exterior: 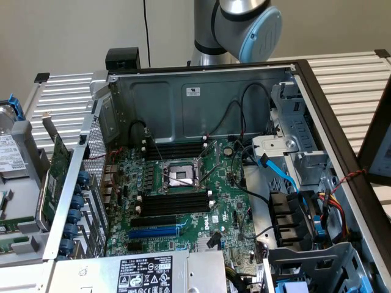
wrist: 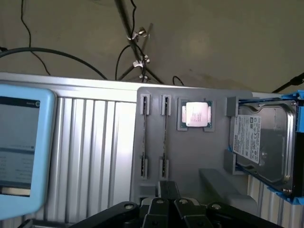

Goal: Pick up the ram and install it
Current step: 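Pick up the ram and move it above insertion slot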

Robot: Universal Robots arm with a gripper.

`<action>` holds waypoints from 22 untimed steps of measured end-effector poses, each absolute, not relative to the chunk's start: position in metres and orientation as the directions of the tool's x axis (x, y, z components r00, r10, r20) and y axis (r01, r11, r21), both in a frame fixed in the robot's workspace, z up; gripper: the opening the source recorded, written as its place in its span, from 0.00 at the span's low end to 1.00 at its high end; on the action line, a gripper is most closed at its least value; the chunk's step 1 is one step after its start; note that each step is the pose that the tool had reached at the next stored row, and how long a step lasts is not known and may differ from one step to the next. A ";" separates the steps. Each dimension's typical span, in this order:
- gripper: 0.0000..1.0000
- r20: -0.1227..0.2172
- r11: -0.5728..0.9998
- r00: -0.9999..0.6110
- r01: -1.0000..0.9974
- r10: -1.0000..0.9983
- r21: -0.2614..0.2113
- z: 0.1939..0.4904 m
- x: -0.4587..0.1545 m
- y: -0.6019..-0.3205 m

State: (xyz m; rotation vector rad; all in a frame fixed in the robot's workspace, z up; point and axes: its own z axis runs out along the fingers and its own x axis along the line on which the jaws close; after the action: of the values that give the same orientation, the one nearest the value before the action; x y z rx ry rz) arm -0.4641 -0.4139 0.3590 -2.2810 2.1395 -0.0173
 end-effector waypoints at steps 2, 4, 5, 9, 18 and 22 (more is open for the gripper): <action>0.11 -0.001 -0.064 0.064 -0.998 -0.998 -0.018 0.358 -0.464 -0.414; 0.11 -0.002 -0.065 0.065 -0.998 -0.998 -0.017 0.357 -0.465 -0.415; 0.11 -0.001 -0.065 0.065 -0.998 -0.998 -0.016 0.356 -0.465 -0.415; 0.11 0.000 -0.067 0.067 -0.998 -0.998 -0.011 0.354 -0.467 -0.417; 0.11 0.000 -0.072 0.072 -0.997 -0.997 -0.005 0.339 -0.468 -0.421; 0.11 0.000 -0.075 0.075 -0.997 -0.997 -0.005 0.332 -0.468 -0.421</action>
State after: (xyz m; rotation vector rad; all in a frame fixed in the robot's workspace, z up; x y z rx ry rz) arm -0.4680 -0.4214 0.3320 -2.2999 2.1342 -0.0053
